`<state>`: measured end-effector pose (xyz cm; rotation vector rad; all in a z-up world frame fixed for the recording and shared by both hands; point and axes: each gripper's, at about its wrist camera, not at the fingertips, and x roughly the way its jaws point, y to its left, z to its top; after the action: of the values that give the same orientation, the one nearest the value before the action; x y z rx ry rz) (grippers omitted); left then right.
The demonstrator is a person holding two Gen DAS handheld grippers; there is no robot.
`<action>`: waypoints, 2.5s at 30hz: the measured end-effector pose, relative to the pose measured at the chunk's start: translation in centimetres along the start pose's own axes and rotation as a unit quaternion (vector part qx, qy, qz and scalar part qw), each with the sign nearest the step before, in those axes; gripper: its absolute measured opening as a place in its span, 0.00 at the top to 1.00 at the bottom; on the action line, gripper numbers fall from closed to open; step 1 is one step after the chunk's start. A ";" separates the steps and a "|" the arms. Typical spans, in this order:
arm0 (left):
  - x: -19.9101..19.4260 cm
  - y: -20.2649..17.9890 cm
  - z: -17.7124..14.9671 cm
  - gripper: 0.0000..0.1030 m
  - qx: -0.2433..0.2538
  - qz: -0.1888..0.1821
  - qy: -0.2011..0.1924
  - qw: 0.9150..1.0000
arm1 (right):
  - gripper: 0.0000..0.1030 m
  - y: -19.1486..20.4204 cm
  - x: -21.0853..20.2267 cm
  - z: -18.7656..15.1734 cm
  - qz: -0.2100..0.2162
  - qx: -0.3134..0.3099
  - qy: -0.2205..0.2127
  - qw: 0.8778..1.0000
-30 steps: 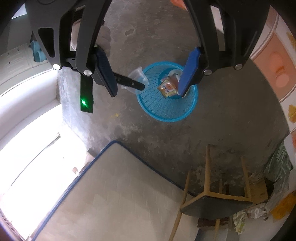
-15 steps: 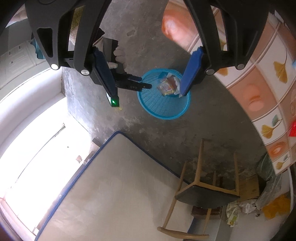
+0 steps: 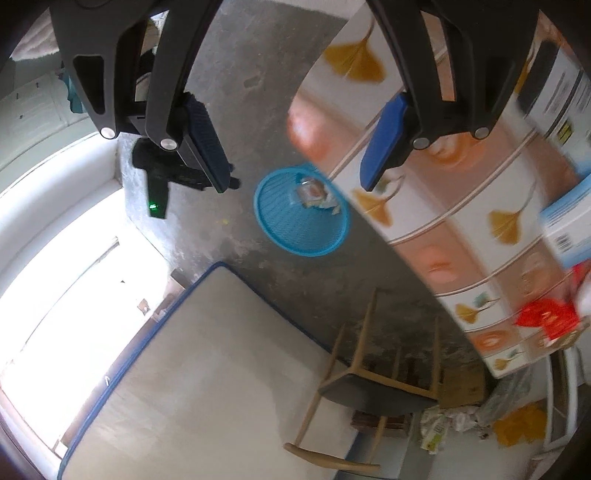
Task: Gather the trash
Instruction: 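Move both grippers back over the table, then grasp the red snack packet with the right gripper and lift it, then grasp the blue-and-white card box with the left gripper while the right gripper holds the red packet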
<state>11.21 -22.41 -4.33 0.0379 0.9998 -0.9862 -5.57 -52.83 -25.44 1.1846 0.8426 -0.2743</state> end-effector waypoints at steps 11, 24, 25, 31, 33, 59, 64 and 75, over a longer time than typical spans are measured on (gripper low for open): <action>-9.9 6.2 -3.6 0.33 -0.063 0.083 -0.097 0.990 | 0.35 10.4 -2.6 -3.5 0.076 -0.084 0.022 0.993; -18.1 13.8 -3.7 0.30 -0.110 0.156 -0.153 0.970 | 0.35 26.4 1.3 -7.2 0.072 -0.245 0.071 0.964; -18.5 14.0 -3.7 0.29 -0.109 0.158 -0.155 0.969 | 0.35 27.6 1.6 -7.3 0.069 -0.258 0.073 0.961; -20.1 16.9 -2.8 0.27 -0.124 0.163 -0.161 0.965 | 0.30 36.9 4.7 -7.6 0.059 -0.364 0.074 0.927; -20.3 17.6 -2.8 0.27 -0.130 0.161 -0.162 0.965 | 0.28 40.3 6.5 -7.7 0.053 -0.403 0.069 0.911; -20.9 22.0 -5.2 0.26 -0.163 0.123 -0.134 0.970 | 0.86 49.7 26.9 -6.7 -0.128 -0.539 0.069 0.830; -21.0 21.8 -5.0 0.26 -0.157 0.113 -0.139 0.971 | 0.88 47.7 24.8 -6.1 -0.127 -0.503 0.073 0.852; -20.4 20.6 -6.2 0.26 -0.164 0.094 -0.140 0.972 | 0.91 42.4 19.8 -7.1 -0.118 -0.434 0.056 0.891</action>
<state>18.20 6.24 -1.35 -0.2713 0.8700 -0.6238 30.08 -25.62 -10.46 0.2563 1.0539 -0.0025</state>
